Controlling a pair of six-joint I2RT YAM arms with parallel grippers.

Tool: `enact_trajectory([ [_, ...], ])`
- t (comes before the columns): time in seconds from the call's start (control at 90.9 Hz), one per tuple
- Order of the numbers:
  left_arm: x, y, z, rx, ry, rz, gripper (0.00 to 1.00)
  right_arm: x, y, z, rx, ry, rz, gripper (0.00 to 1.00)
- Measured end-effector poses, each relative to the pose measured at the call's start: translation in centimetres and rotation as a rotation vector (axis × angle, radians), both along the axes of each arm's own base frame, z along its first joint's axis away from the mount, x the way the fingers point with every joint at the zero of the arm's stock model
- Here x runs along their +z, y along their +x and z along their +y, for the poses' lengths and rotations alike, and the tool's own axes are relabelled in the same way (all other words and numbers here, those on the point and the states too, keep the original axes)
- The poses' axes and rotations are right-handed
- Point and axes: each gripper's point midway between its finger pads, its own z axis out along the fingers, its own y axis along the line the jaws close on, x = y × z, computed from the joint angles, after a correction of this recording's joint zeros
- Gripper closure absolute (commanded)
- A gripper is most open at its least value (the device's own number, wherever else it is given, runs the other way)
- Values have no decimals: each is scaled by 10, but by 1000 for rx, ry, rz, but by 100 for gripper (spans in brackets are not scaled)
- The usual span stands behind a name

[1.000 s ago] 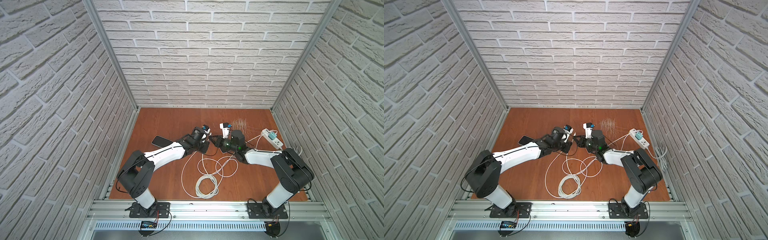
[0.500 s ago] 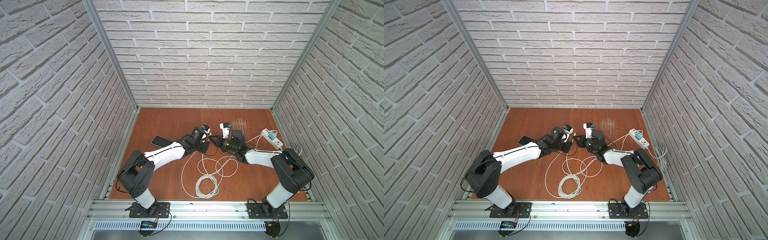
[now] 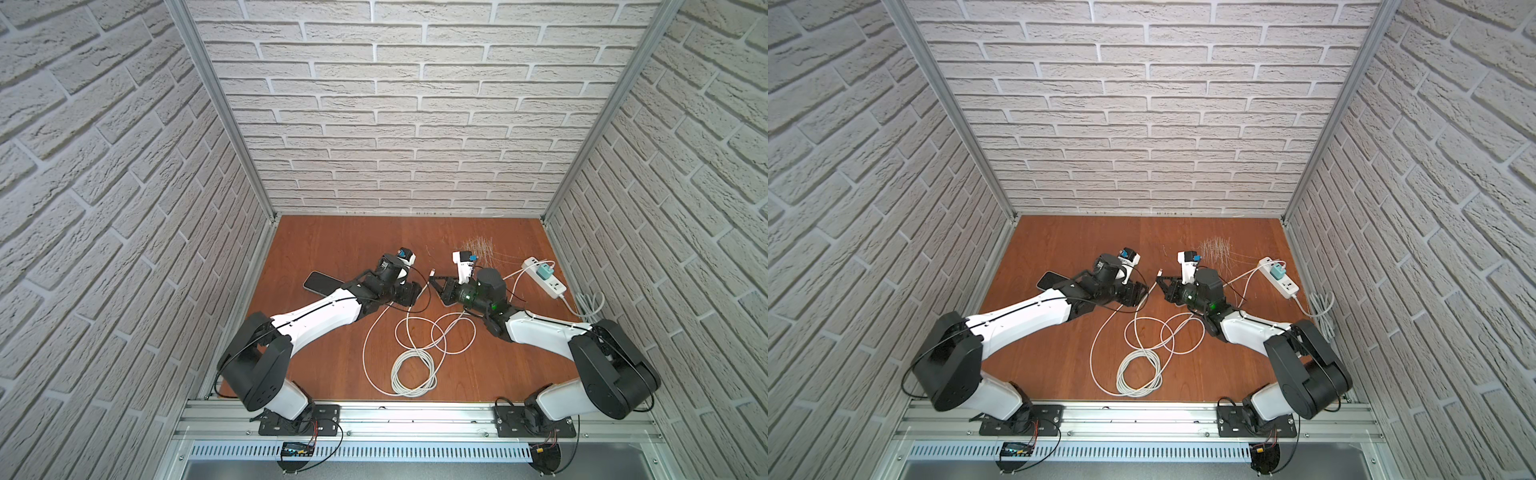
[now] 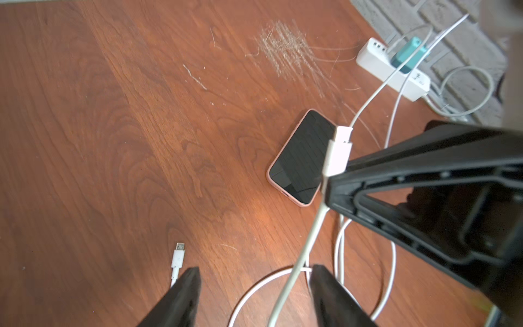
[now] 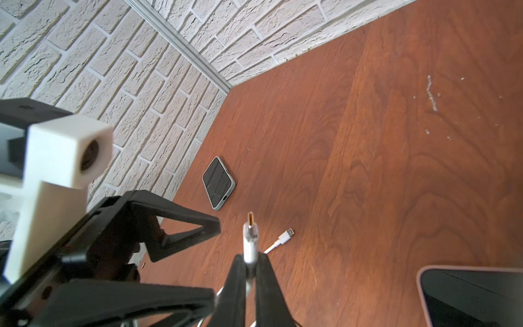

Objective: Plug the charging cable into the phone
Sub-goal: Pick up the charging cable from the center of the board.

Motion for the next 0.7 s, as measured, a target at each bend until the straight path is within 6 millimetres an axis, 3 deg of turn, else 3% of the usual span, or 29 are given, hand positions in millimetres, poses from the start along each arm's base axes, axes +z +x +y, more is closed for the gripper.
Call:
enact_trajectory([
  [0.165,24,11,30,85,-84,-17,23,-5,-8,-19,-79,-22,22,97],
  [0.286,20,33,39,129,-61,22,26,-14,-15,-39,-167,-38,57,97],
  [0.484,-8,74,-12,-3,35,82,21,-21,-29,-73,-309,-49,84,97],
  [0.704,-55,77,-78,-248,164,132,13,-23,-43,-100,-419,-32,92,97],
])
